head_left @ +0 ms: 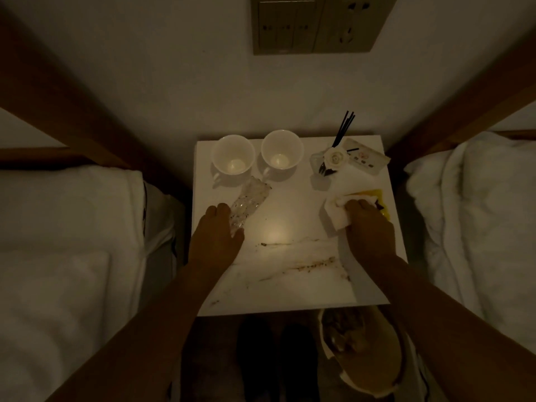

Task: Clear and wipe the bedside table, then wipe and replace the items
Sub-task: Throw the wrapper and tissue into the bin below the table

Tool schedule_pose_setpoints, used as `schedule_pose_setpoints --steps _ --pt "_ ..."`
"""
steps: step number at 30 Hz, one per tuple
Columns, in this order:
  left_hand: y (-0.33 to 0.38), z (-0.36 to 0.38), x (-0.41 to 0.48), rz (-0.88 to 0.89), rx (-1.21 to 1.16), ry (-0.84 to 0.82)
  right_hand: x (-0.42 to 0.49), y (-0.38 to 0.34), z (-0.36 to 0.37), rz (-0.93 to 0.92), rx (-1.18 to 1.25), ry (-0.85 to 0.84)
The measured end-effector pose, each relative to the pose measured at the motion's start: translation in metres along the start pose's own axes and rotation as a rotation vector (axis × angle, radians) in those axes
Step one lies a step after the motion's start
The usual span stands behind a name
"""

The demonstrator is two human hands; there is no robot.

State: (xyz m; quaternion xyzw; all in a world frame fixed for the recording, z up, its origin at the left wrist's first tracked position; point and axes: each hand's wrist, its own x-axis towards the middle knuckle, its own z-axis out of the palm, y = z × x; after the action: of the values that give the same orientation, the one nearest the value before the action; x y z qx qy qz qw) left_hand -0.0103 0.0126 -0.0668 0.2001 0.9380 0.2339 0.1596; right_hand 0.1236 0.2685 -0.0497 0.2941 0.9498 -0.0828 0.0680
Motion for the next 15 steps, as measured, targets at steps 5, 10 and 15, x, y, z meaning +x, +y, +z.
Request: schedule_pose_setpoints --steps 5,10,15 --pt "0.018 -0.002 -0.026 0.001 -0.158 -0.029 -0.028 0.000 -0.023 -0.058 0.159 0.069" --pt "0.047 0.003 -0.062 0.009 -0.249 -0.049 -0.069 0.007 -0.043 -0.123 0.249 0.071" --pt "0.093 0.025 -0.115 -0.120 -0.381 -0.071 -0.115 0.042 -0.043 -0.046 0.473 0.050"
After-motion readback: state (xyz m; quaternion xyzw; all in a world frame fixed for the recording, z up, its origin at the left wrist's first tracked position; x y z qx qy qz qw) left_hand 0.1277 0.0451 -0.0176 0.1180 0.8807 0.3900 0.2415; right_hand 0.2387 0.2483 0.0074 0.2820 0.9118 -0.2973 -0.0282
